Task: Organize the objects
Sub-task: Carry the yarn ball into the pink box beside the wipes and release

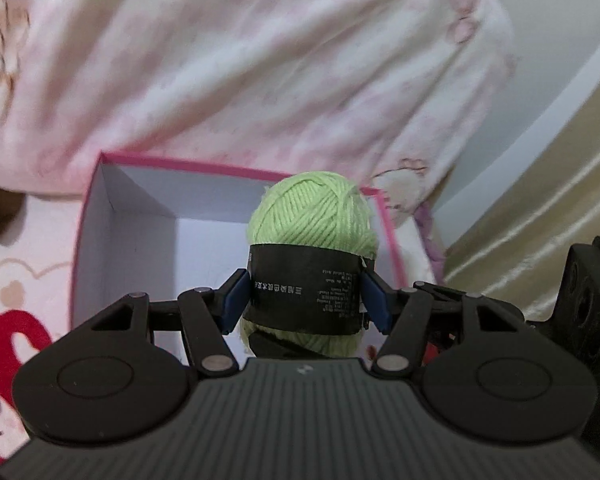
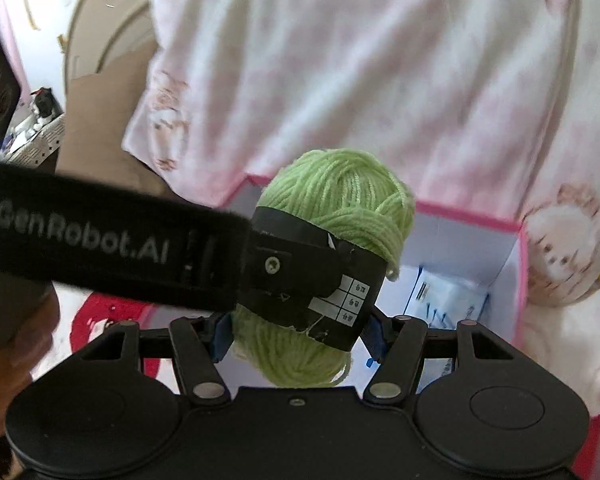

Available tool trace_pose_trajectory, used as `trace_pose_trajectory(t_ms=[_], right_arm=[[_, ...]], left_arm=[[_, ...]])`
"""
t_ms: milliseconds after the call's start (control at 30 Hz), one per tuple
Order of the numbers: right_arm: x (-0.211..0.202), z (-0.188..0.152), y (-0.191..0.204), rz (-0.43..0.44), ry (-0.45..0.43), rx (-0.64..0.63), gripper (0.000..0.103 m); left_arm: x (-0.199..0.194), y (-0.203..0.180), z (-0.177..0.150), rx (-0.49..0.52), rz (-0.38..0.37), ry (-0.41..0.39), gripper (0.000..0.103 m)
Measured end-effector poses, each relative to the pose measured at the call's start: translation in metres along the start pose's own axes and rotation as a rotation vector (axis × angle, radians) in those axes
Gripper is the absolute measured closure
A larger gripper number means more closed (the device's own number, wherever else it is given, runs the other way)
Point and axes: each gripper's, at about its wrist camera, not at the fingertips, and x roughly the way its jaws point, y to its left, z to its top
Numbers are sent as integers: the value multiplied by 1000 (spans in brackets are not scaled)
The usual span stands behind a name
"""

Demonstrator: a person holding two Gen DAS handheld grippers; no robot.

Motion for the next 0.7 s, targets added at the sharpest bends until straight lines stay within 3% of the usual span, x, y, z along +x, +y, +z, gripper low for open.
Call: trace_pose_trajectory(t_ms=[333, 467, 600, 700], right_arm=[[82, 3, -31, -50, 179, 53, 36], [108, 2, -32, -127, 250, 33, 38], [112, 3, -31, -174, 232, 51, 37], [106, -2, -28, -171, 213, 35, 34]], left_arm=[[77, 43, -5, -95, -24, 66, 43], [89, 46, -10, -110, 4, 90, 43], [91, 47, -14, -102, -2, 70, 44], [94, 48, -16, -104, -34, 62, 56]])
